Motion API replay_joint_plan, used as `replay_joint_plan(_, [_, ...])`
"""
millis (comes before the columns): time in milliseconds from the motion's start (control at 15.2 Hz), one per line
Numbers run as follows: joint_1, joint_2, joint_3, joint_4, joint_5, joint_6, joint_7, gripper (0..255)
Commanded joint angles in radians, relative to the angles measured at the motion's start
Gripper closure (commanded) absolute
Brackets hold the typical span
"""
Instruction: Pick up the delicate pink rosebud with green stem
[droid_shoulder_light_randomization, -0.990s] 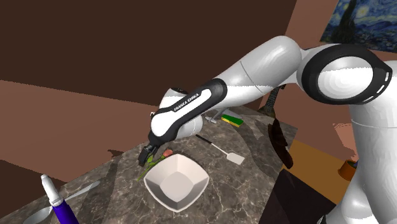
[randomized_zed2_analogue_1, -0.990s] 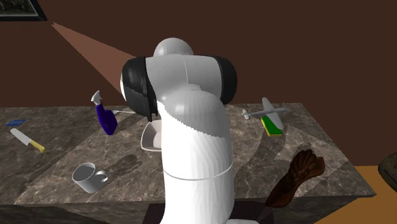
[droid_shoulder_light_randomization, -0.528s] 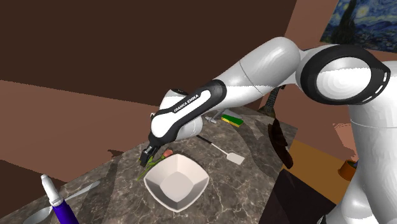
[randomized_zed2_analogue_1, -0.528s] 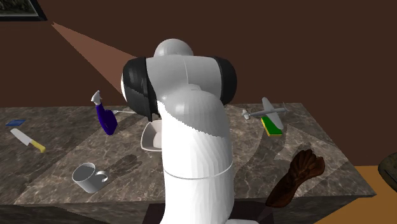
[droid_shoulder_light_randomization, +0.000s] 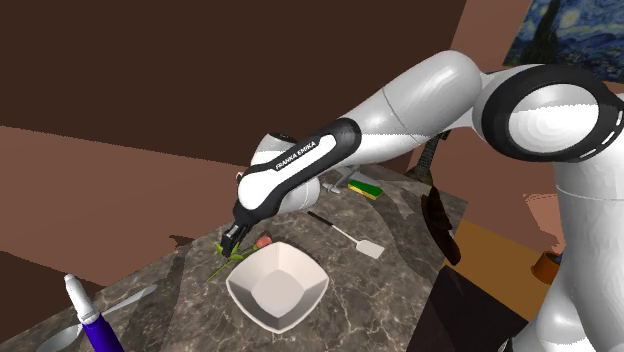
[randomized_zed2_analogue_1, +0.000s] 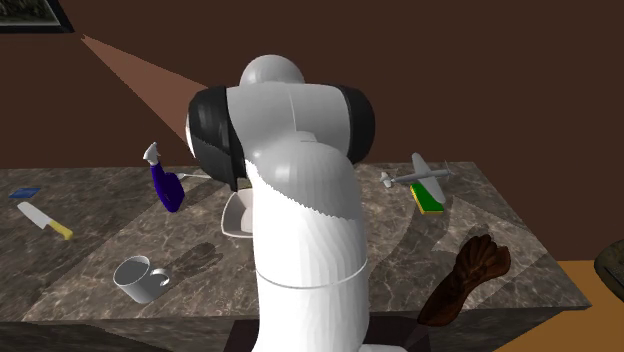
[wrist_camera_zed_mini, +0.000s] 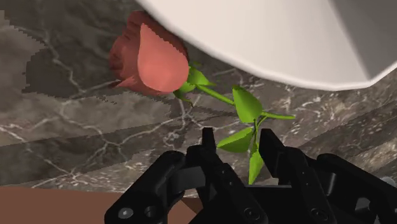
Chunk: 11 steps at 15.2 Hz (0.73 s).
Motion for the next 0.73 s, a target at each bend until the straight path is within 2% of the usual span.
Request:
replay_joint_plan(0, [0.002,-0.017,-0.004,0.002,-0.005,-0.019,0.008,255])
replay_joint_plan(660, [0.009,-0.109,-0.02,0.01,-0.028,-0.115,0.05,255])
